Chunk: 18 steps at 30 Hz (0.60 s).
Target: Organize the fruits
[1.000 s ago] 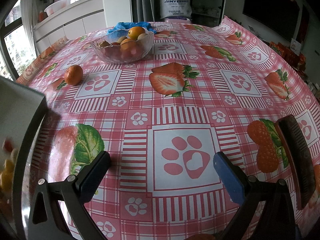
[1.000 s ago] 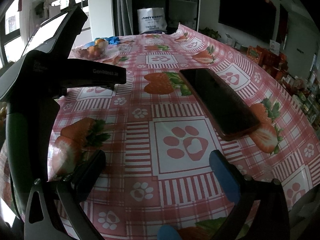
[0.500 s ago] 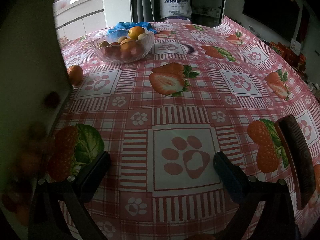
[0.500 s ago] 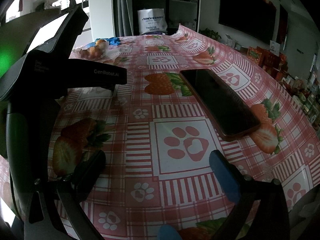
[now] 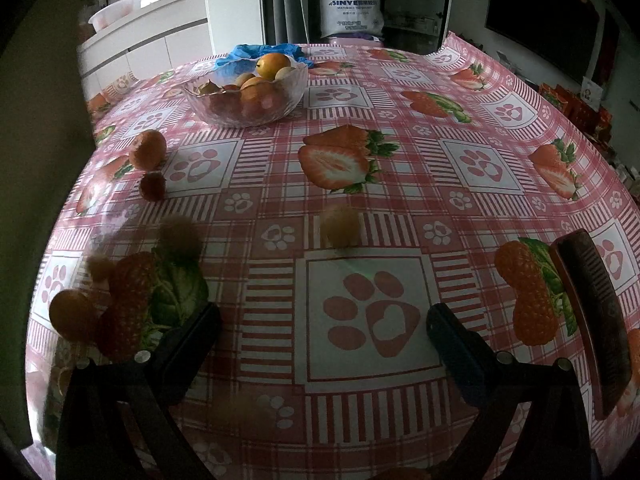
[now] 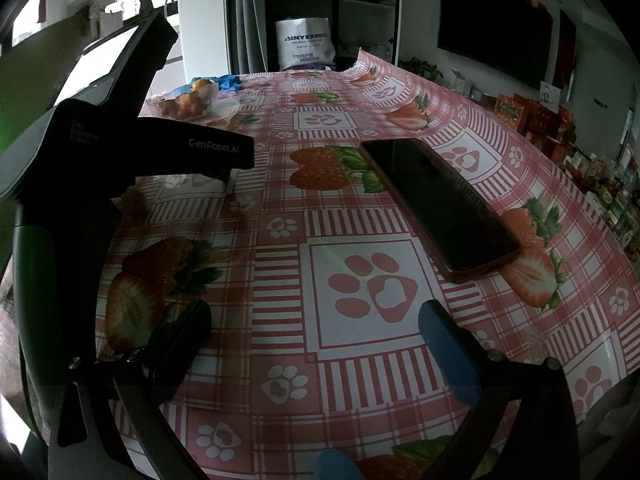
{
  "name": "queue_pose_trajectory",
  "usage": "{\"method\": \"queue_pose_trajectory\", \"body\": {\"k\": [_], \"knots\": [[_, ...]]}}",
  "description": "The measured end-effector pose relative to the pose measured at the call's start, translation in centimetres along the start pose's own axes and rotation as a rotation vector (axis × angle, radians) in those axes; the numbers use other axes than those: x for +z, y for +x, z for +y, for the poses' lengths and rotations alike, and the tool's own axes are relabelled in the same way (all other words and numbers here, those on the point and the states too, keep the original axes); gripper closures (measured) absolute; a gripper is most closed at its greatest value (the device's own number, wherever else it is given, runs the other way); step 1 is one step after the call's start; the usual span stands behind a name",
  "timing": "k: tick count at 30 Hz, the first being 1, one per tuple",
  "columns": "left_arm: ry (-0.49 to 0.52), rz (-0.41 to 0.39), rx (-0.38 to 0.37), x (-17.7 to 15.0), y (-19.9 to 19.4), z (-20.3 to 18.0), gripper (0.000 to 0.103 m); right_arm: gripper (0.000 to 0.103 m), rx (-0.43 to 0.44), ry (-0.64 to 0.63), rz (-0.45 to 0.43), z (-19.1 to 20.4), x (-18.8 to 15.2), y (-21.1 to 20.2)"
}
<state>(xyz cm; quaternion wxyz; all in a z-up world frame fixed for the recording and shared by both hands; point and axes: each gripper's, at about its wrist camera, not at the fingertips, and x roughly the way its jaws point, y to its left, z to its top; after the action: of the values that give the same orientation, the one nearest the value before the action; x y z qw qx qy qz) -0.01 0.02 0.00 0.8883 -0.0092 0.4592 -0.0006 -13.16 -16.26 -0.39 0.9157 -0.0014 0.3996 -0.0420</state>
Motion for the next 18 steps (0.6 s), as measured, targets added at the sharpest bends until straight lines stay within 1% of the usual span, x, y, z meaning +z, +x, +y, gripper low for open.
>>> {"method": "queue_pose_trajectory", "body": {"k": [18], "knots": [[0.0,0.0,0.0,-0.01,0.01,0.0,0.0,0.0,-0.001,0.001,0.003,0.11,-0.05,-0.07]]}}
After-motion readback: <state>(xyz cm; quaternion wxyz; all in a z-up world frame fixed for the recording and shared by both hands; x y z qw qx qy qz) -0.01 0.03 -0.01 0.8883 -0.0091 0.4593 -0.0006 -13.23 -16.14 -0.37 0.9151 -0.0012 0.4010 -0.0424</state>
